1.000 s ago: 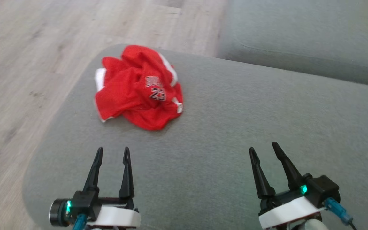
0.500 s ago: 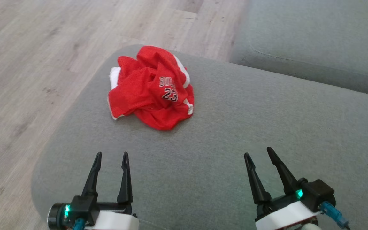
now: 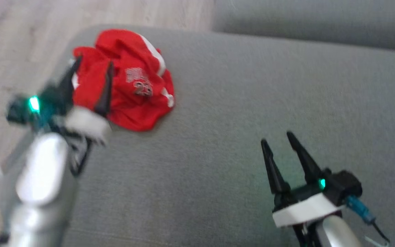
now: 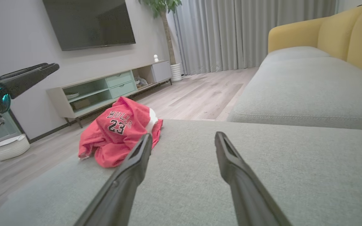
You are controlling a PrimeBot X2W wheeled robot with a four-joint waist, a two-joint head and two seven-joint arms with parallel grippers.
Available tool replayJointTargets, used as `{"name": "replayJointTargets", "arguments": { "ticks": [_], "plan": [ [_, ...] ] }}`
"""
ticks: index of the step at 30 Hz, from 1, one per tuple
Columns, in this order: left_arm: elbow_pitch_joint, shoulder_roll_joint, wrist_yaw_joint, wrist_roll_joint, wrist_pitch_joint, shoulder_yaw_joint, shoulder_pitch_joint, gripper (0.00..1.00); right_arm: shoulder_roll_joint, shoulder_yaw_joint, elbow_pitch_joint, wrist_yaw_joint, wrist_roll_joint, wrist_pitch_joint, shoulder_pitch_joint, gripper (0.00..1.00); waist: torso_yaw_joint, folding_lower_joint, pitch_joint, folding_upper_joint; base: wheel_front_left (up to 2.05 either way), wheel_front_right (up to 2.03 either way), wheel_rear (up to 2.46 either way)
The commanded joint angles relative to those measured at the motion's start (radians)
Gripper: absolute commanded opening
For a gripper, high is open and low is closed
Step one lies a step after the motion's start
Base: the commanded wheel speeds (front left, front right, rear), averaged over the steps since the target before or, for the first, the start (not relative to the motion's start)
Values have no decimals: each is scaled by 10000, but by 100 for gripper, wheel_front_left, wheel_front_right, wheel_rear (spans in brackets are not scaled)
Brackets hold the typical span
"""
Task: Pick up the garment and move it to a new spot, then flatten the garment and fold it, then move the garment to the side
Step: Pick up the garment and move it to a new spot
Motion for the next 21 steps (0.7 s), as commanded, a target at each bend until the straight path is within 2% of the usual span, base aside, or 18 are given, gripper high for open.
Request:
{"name": "replayJointTargets", "arguments": {
  "ticks": [1, 4, 10, 17, 21],
  "plan": [
    [11, 449, -94, -36, 337, 306, -762, 100, -64, 189, -381, 75, -94, -109, -492, 100, -603, -1, 757, 0, 0, 0, 0],
    [1069, 873, -320, -421, 1437, 190, -2145, 100, -64, 224, -481, 75, -186, -109, -796, 100, -870, -1, 1224, 0, 0, 0, 0],
    [2941, 1592, -417, -1173, 3074, -134, -3887, 100, -64, 404, -626, 75, -278, -109, -1183, 100, -1380, -1, 1951, 0, 0, 0, 0],
    [4023, 2329, -425, -2642, 4565, -1227, -4480, 100, -64, 772, -672, 75, -295, -109, -1315, 100, -1909, -1, 2290, 0, 0, 0, 0],
    [4707, 2623, -426, -3113, 4997, -1335, -4595, 100, -64, 582, -813, 75, -336, -109, -1313, 100, -2065, -1, 2308, 0, 0, 0, 0]
  ]
}}
